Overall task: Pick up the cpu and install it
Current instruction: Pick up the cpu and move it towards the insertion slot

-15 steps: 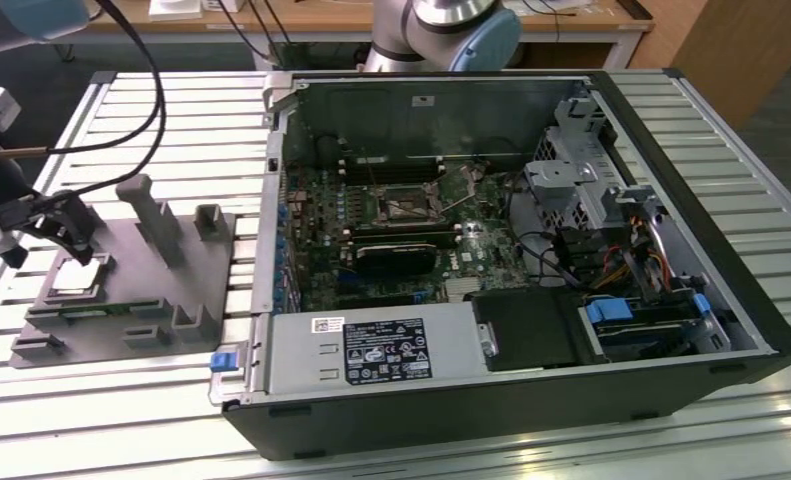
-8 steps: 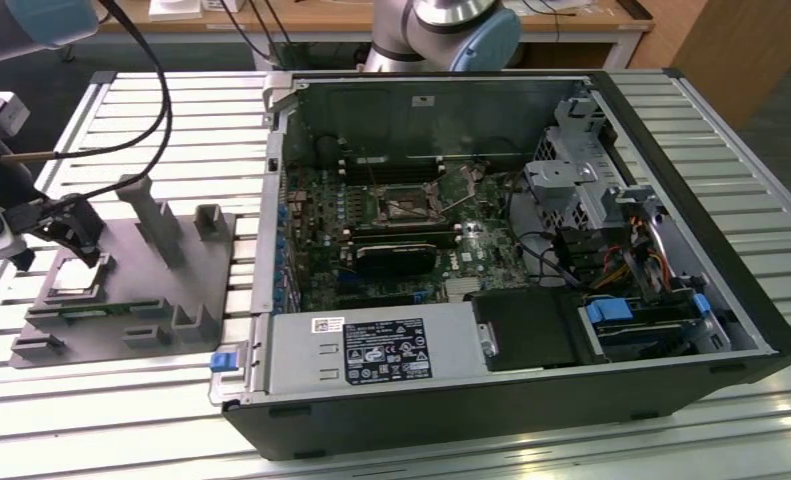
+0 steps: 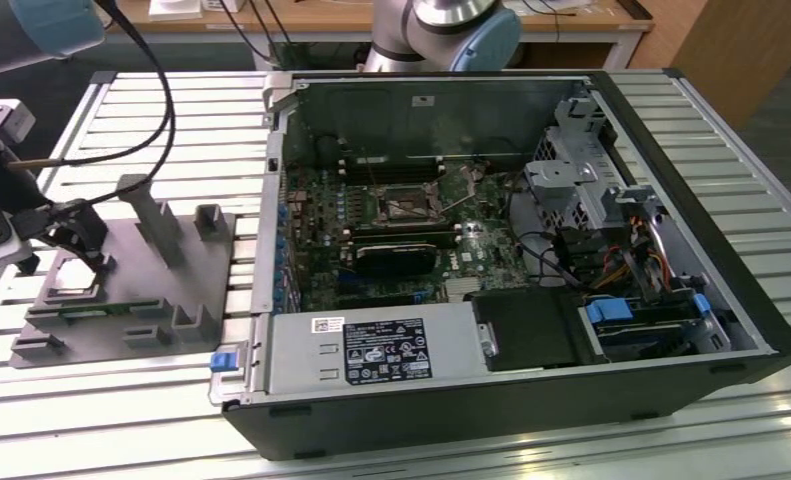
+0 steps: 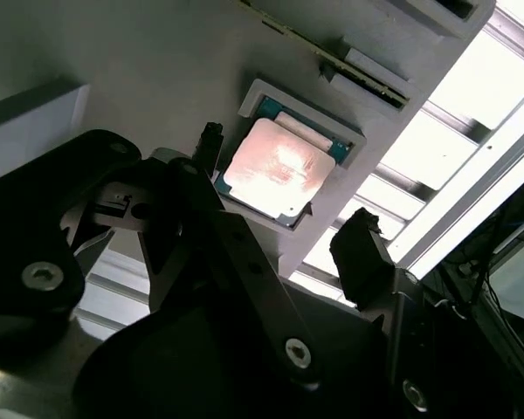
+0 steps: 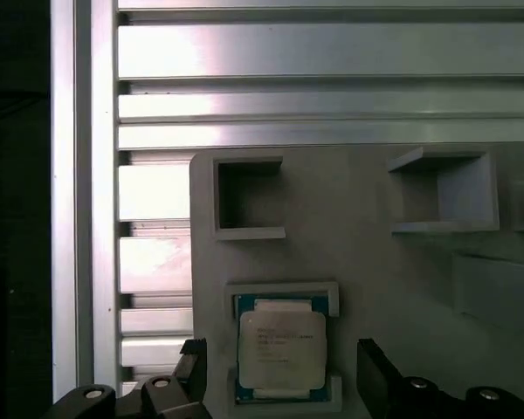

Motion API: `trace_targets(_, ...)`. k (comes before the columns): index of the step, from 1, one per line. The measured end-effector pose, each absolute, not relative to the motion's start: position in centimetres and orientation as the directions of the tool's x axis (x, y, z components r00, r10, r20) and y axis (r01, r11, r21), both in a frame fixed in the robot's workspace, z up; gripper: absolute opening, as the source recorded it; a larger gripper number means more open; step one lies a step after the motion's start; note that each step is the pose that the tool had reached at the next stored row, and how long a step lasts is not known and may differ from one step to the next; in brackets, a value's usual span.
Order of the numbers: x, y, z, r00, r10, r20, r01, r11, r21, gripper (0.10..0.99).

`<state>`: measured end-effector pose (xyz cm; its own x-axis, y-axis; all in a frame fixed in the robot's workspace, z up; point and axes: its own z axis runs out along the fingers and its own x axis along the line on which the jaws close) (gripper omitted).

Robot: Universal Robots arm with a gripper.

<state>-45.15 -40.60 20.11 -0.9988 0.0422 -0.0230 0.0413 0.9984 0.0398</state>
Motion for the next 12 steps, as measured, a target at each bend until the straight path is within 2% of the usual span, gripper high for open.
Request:
trace_targets(11, -45.2, -40.6, 18.8, -0.999, 0.042, -0.023, 0.041, 0.998, 0.040, 0.765)
trace_targets(12, -45.2, -40.6, 18.8, -0.999, 0.042, -0.023, 0.041, 0.998, 0.039, 0.694)
